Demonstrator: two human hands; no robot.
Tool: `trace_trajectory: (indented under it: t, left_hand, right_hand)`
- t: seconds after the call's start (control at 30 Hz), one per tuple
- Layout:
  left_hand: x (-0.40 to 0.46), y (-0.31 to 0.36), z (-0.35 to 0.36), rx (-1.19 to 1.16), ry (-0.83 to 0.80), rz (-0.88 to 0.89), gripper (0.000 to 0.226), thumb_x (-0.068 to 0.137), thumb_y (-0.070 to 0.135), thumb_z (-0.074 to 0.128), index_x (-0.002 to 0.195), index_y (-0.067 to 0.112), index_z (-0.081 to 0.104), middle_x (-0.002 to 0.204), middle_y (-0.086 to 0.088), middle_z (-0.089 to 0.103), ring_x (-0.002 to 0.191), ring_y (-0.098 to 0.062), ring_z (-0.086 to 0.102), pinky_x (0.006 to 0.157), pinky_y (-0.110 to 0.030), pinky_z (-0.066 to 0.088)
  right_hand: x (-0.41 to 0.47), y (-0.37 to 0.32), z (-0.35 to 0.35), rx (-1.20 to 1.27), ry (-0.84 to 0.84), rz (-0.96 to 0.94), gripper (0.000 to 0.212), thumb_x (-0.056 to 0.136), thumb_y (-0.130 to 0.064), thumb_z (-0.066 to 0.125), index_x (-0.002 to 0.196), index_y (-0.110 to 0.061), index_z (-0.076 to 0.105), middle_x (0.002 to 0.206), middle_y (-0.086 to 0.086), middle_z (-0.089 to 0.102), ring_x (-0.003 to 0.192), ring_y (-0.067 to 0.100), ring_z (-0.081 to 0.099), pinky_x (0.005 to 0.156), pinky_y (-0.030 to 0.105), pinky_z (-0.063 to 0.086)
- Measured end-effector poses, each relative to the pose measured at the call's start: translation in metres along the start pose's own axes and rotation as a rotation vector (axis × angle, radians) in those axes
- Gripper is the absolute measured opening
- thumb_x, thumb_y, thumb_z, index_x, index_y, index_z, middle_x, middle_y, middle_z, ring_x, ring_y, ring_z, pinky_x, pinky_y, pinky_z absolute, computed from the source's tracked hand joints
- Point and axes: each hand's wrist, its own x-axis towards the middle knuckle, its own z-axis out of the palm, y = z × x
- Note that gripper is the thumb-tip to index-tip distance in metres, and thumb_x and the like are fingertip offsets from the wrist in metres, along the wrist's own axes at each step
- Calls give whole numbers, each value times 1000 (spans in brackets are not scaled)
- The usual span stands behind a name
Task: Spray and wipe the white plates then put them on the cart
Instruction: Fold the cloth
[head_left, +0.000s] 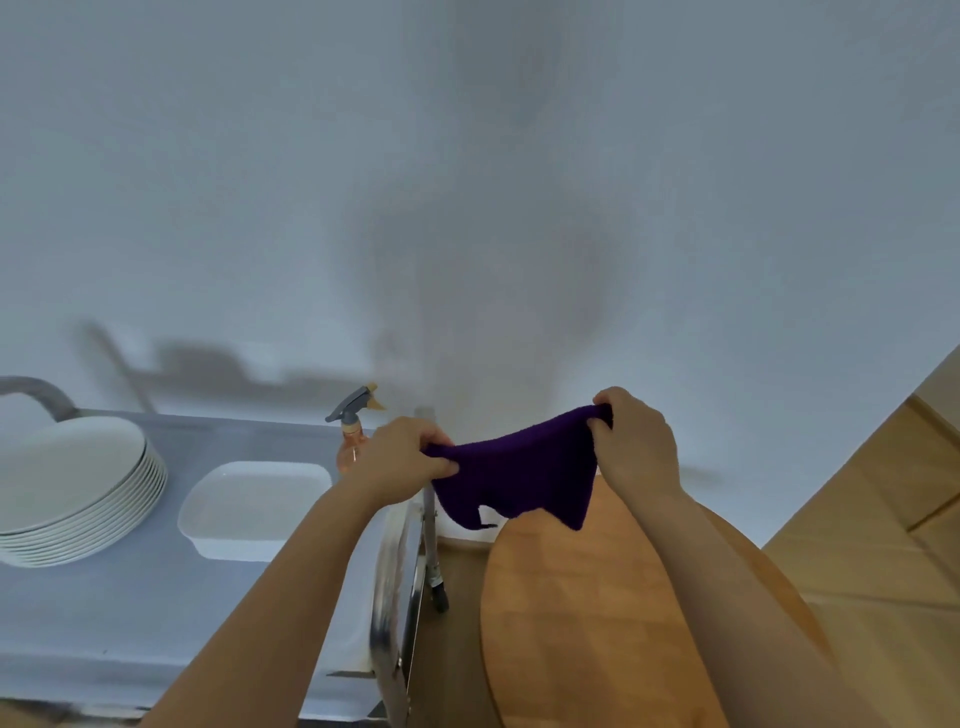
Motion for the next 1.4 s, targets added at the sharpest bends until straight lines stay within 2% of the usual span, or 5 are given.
trace_trajectory:
  t: [0.3, 0.73, 1.13, 1.3, 1.4]
  left_hand:
    - [-37, 3, 49, -282, -258, -113, 15, 79, 12, 68, 79, 18, 54, 82, 0, 61, 79, -12, 63, 70, -21, 53]
    - [-39, -112, 45, -724, -44, -564, 15, 85, 10, 67, 88, 8, 52, 95, -14, 69, 77, -19, 67, 72, -30, 56]
    - [-17, -196, 15, -1146, -477, -699, 32, 88, 14, 60, 119, 7, 55, 104, -6, 73, 87, -21, 72, 74, -27, 56]
    - [-6, -202, 17, -734, -562, -744, 20, 86, 24, 62, 105, 17, 60, 98, 2, 71, 84, -13, 72, 78, -28, 57]
    - [5, -190, 22, -357, -468, -712, 37, 84, 27, 65, 116, 12, 55, 107, -1, 63, 97, -16, 64, 76, -25, 49]
  right_hand:
    - [26, 5, 42, 152, -274, 11, 14, 93, -7, 42, 96, -15, 53, 93, 3, 61, 82, 21, 60, 67, 27, 43]
    - [64, -109, 185, 41, -521, -166, 15, 89, -5, 44, 97, -7, 57, 95, 6, 57, 83, 22, 52, 71, 31, 42]
    - [91, -163, 255, -145, -653, -160, 16, 82, -2, 53, 94, -13, 57, 85, -3, 49, 78, 16, 49, 69, 28, 43]
    - [84, -176, 264, -197, -751, -202, 22, 84, -3, 52, 103, -11, 58, 95, 0, 56, 83, 16, 53, 64, 23, 43]
    - [73, -166, 265, 15, -882, -183, 33, 91, -9, 52, 124, -10, 52, 115, -1, 56, 100, 20, 57, 85, 29, 46]
